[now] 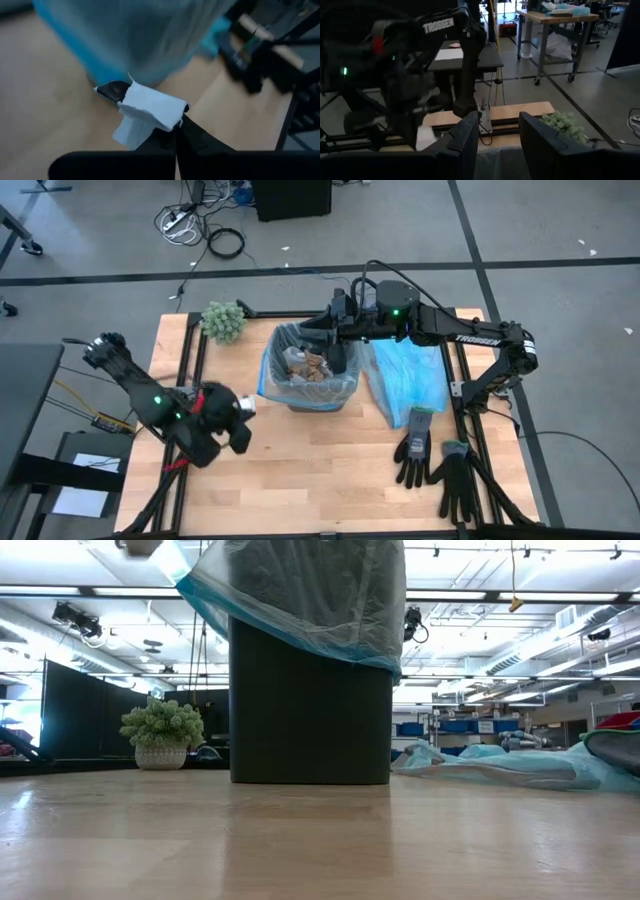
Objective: Place trash/remove bag and relplace
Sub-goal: Put the white paper into the trash bin
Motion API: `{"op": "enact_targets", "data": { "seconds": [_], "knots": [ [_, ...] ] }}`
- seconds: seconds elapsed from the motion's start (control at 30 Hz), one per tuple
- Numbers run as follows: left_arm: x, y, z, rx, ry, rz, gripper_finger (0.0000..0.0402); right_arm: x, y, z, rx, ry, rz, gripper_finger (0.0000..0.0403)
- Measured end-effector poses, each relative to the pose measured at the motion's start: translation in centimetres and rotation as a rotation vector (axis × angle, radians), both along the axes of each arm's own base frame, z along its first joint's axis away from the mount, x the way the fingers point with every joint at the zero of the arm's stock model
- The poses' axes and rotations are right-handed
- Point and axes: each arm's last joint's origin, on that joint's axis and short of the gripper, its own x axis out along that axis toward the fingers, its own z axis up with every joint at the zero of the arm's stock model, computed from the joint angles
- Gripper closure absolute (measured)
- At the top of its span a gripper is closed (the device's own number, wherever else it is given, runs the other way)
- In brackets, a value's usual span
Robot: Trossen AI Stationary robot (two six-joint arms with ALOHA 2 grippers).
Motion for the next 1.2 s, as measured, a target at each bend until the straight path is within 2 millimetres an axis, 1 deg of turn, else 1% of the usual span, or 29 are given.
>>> {"op": "enact_targets", "data": {
  "seconds": [0.1, 0.17, 0.3, 0.43, 0.57, 0.7, 0.8, 0.9, 1.0, 1.07, 1.2],
  "knots": [
    [0.3, 1.5, 2.4, 0.082, -0.044, -0.005, 0.0401, 0.0, 0.3, 0.0, 0.007, 0.001, 0.008, 0.0273],
    [0.7, 2.5, 3.5, 0.135, -0.053, 0.011, 0.0401, 0.0, 0.6, 0.0, 0.024, -0.001, 0.008, 0.0273],
    [1.9, 4.4, 5.0, 0.198, -0.073, 0.038, 0.0401, -1.0, 1.1, 0.7, 0.059, -0.012, -0.060, 0.0273],
    [4.0, 5.7, 6.4, 0.233, -0.159, -0.044, 0.0401, -2.5, 1.2, 1.3, 0.058, 0.014, -0.153, 0.0273],
    [5.5, 7.5, 7.8, 0.231, -0.266, -0.116, 0.0401, -3.7, 1.1, 1.5, 0.097, 0.057, -0.189, 0.0273],
    [6.4, 9.6, 8.0, 0.201, -0.292, -0.121, 0.0401, -4.8, 1.3, 1.7, 0.146, 0.085, -0.192, 0.0273],
    [7.2, 11.3, 7.4, 0.156, -0.273, -0.105, 0.0401, -5.2, 1.6, 1.6, 0.151, 0.104, -0.187, 0.0273],
    [8.5, 12.6, 6.5, 0.093, -0.248, -0.103, 0.0401, -5.5, 2.1, 1.8, 0.148, 0.107, -0.187, 0.0273],
    [9.8, 13.3, 5.6, 0.036, -0.234, -0.121, 0.0399, -5.6, 2.6, 1.6, 0.140, 0.121, -0.214, 0.0273],
    [10.4, 13.5, 5.1, -0.001, -0.218, -0.128, 0.0391, -5.6, 2.7, 1.6, 0.136, 0.126, -0.219, 0.0273],
    [10.7, 13.6, 4.4, -0.045, -0.175, -0.181, 0.0350, -5.6, 2.9, 1.4, 0.133, 0.149, -0.216, 0.0273]
  ]
}}
